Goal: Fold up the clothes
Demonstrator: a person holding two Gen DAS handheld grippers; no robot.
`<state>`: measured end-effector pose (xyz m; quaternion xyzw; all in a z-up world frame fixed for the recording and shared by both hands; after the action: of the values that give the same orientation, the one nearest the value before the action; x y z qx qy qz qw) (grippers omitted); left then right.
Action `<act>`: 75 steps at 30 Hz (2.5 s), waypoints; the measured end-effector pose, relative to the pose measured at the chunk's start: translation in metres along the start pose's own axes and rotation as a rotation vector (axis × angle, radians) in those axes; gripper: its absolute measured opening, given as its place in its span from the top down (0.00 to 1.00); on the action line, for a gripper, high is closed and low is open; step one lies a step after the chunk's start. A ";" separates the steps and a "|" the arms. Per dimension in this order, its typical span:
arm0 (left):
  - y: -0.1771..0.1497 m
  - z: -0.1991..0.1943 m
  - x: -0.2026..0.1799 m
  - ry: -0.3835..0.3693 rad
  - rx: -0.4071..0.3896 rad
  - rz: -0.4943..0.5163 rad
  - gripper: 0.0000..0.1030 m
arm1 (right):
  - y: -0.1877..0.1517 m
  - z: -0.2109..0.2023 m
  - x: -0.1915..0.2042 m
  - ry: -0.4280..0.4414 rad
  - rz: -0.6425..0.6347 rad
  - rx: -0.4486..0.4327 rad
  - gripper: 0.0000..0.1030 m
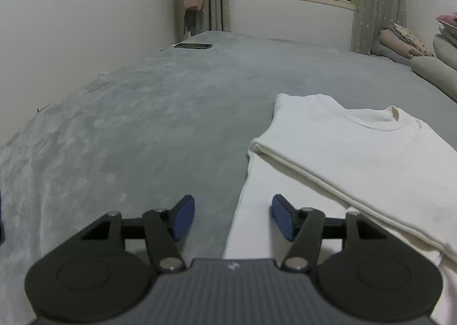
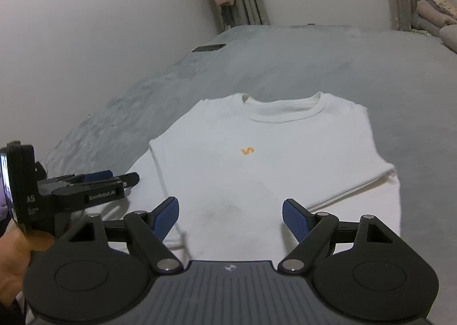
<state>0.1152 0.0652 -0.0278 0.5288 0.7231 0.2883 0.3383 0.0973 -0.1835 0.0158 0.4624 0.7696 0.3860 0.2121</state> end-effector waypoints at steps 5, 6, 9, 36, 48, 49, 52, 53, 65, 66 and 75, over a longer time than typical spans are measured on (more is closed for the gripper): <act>0.000 0.002 0.003 0.009 -0.002 -0.010 0.33 | -0.001 0.007 0.005 -0.013 -0.033 0.025 0.20; 0.000 0.003 0.003 0.012 -0.001 -0.012 0.28 | -0.002 0.009 0.006 -0.011 -0.034 0.029 0.19; 0.000 0.004 0.005 0.015 0.006 -0.026 0.24 | -0.007 0.017 0.009 -0.009 -0.049 0.061 0.17; -0.001 0.006 0.007 0.022 0.010 -0.028 0.11 | -0.005 0.010 0.012 -0.065 -0.106 0.081 0.14; 0.003 0.000 0.024 -0.110 0.021 -0.140 0.04 | -0.021 0.023 0.008 -0.100 -0.150 0.152 0.12; 0.003 -0.001 0.025 -0.113 0.021 -0.149 0.04 | -0.021 0.022 0.006 -0.094 -0.145 0.150 0.12; 0.005 -0.002 0.023 -0.118 0.046 -0.136 0.05 | -0.021 0.019 0.002 -0.082 -0.128 0.146 0.12; 0.007 -0.003 0.022 -0.126 0.058 -0.130 0.05 | -0.021 0.016 0.001 -0.086 -0.118 0.145 0.12; 0.008 -0.036 0.009 -0.235 0.088 0.027 0.60 | -0.007 -0.037 0.012 -0.044 -0.062 -0.013 0.93; 0.007 -0.041 0.007 -0.254 0.087 0.042 0.61 | -0.013 -0.035 0.016 -0.040 -0.064 0.007 0.93; -0.010 -0.036 0.001 -0.250 0.186 0.098 0.62 | -0.067 -0.050 0.024 -0.115 -0.029 0.117 0.97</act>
<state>0.0810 0.0612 -0.0140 0.6241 0.6723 0.1681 0.3609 0.0153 -0.2010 -0.0061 0.4840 0.7840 0.3101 0.2341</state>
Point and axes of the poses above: each gripper's, at about its wrist camera, not at the fingertips, and z roughly the way its jaws point, x to its left, y to its top, the point moved 3 cm from there along z, roughly the way its jaws point, and after that the axes turned 14 degrees about -z, right-handed, at the moved point
